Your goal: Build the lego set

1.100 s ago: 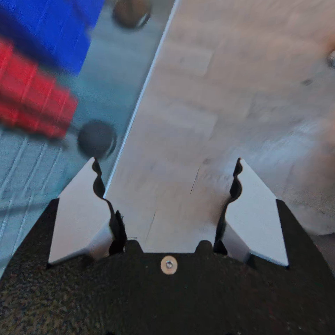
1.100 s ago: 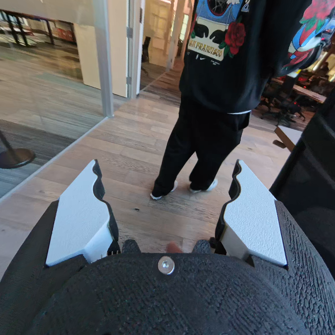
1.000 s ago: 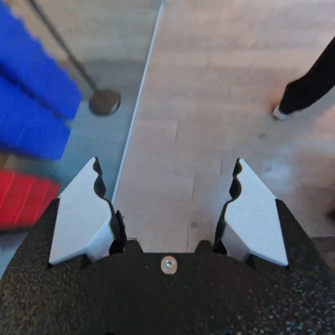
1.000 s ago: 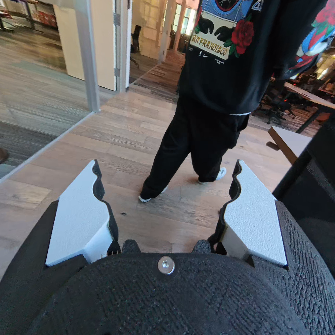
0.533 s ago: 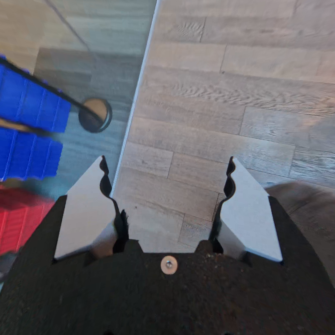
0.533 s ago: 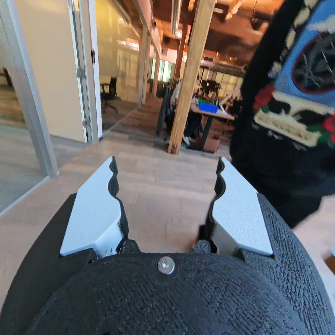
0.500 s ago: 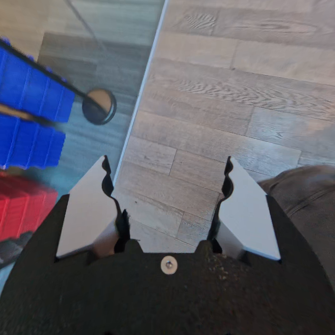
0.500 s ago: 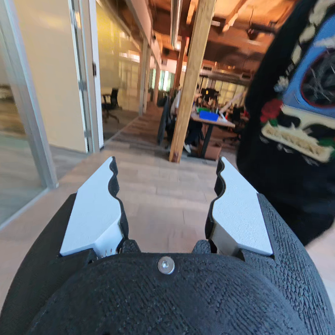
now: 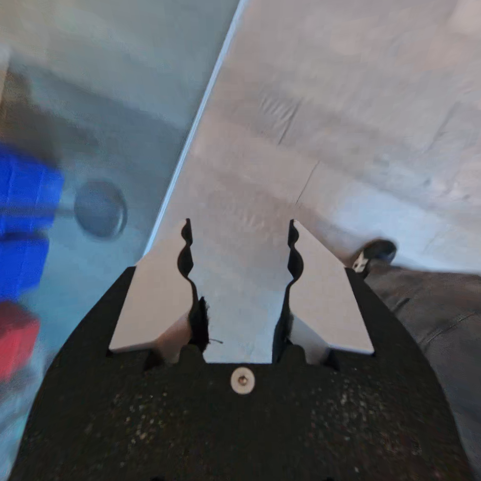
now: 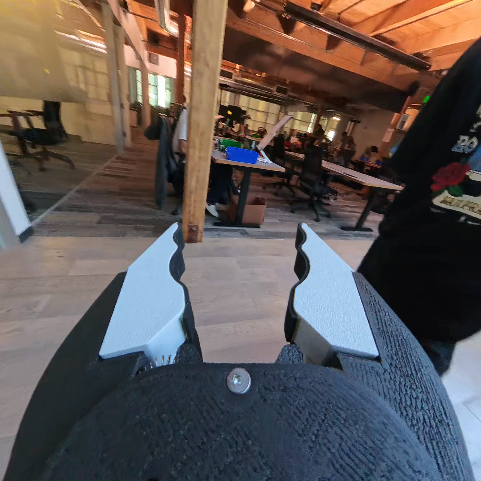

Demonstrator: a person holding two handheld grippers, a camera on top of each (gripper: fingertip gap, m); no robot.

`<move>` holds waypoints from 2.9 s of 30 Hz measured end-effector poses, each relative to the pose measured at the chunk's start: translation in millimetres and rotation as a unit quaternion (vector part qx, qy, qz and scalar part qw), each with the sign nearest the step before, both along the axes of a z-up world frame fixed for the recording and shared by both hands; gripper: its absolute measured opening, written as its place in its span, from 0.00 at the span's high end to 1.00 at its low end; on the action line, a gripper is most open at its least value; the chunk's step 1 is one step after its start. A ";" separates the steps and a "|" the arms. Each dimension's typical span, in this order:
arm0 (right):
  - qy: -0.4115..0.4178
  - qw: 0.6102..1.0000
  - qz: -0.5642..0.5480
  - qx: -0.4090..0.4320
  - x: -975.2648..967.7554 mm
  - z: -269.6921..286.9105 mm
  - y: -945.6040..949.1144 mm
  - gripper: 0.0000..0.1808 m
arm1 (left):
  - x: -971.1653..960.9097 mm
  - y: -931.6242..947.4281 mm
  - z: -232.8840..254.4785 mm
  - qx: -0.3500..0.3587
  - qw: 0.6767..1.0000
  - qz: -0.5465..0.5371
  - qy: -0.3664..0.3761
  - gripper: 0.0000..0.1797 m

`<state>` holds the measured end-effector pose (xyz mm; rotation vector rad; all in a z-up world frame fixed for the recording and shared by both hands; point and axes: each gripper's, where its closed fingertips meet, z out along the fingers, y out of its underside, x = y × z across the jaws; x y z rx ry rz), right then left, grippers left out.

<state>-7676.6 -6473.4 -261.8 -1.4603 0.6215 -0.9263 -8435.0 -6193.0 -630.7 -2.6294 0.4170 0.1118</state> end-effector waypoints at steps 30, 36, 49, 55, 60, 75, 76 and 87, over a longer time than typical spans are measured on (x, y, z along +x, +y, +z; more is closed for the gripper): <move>0.113 0.964 0.228 0.082 542.4 -51.2 1101.0 0.18 | 494.8 734.9 -43.8 -0.144 0.982 0.117 -0.039 0.32; 0.096 0.975 0.196 0.036 634.0 -53.0 1235.8 0.18 | 754.1 1128.6 36.7 -0.005 0.964 -0.266 -0.020 0.30; 0.088 0.981 0.173 -0.001 911.7 -85.7 1619.9 0.20 | 1271.0 1613.7 163.8 0.176 0.893 -0.323 -0.259 0.26; 0.015 0.959 0.272 0.076 1013.3 -2.8 1918.2 0.21 | 1374.4 1793.0 211.3 0.247 0.874 -0.319 -0.272 0.22; 0.003 0.948 0.286 0.141 1112.2 10.7 2127.2 0.19 | 1455.7 1943.4 214.8 0.312 0.854 -0.340 -0.241 0.17; 0.070 0.995 0.066 0.023 1524.5 -83.2 2364.8 0.29 | 1998.4 2476.5 311.6 0.346 0.766 -0.359 -0.405 0.22; 0.085 0.995 0.042 0.015 1559.6 -95.5 2380.8 0.31 | 2028.6 2509.1 308.2 0.342 0.771 -0.342 -0.415 0.22; 0.074 0.989 0.130 0.018 1878.4 -65.7 2813.7 0.38 | 2194.8 2825.0 277.8 0.369 0.835 -0.254 -0.318 0.37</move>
